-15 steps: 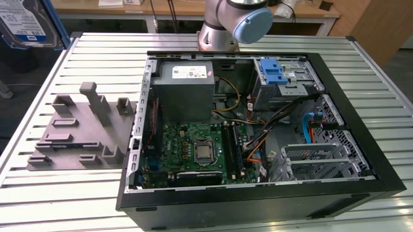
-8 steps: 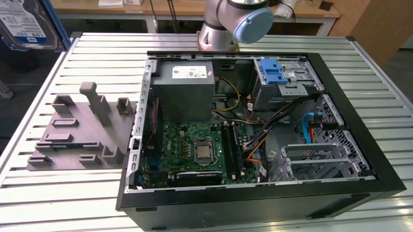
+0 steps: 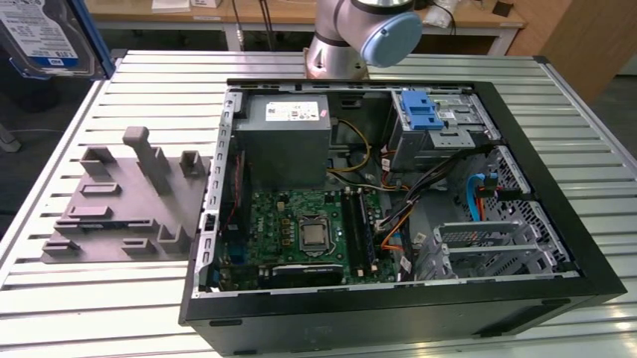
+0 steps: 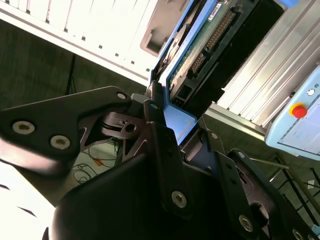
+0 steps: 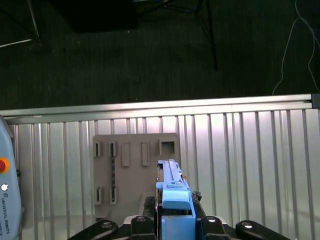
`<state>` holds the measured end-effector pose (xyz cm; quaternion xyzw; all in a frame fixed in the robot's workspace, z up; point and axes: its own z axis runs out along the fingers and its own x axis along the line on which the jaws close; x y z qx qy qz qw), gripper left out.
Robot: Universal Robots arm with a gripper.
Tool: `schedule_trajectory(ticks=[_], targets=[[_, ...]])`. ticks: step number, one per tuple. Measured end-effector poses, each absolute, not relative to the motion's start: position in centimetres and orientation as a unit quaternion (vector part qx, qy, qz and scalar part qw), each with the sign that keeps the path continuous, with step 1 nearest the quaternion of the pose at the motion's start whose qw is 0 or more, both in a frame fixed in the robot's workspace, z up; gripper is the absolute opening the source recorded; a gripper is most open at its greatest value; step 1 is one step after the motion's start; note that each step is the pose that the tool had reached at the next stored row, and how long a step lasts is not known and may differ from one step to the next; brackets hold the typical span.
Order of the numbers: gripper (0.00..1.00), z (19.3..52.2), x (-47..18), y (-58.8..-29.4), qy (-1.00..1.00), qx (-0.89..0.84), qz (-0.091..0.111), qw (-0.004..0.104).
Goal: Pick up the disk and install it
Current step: 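Pick up the disk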
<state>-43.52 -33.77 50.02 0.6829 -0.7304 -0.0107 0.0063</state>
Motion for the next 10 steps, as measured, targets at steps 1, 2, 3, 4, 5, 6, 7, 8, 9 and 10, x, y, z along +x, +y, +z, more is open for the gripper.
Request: schedule_trajectory(ticks=[1, 2, 3, 4, 5, 6, 7, 8, 9, 10], targets=[[0.36, 50.02, -43.50, -33.87, -0.730, 0.683, -0.011, 0.006], [0.36, 50.02, -43.48, -33.99, -0.730, 0.683, -0.011, 0.006], [0.36, 50.02, -43.47, -34.15, -0.730, 0.683, -0.011, 0.006], [0.36, 50.03, -43.47, -34.33, -0.730, 0.683, -0.011, 0.006], [0.36, 50.03, -43.46, -34.47, -0.730, 0.683, -0.011, 0.006], [0.36, 50.02, -43.45, -34.55, -0.730, 0.683, -0.011, 0.006], [0.36, 50.02, -43.42, -34.57, -0.730, 0.683, -0.011, 0.006], [0.36, 50.02, -43.36, -34.58, -0.730, 0.683, -0.011, 0.006], [0.36, 50.03, -43.30, -34.59, -0.730, 0.683, -0.011, 0.006], [0.36, 50.02, -43.22, -34.60, -0.730, 0.683, -0.011, 0.006]])
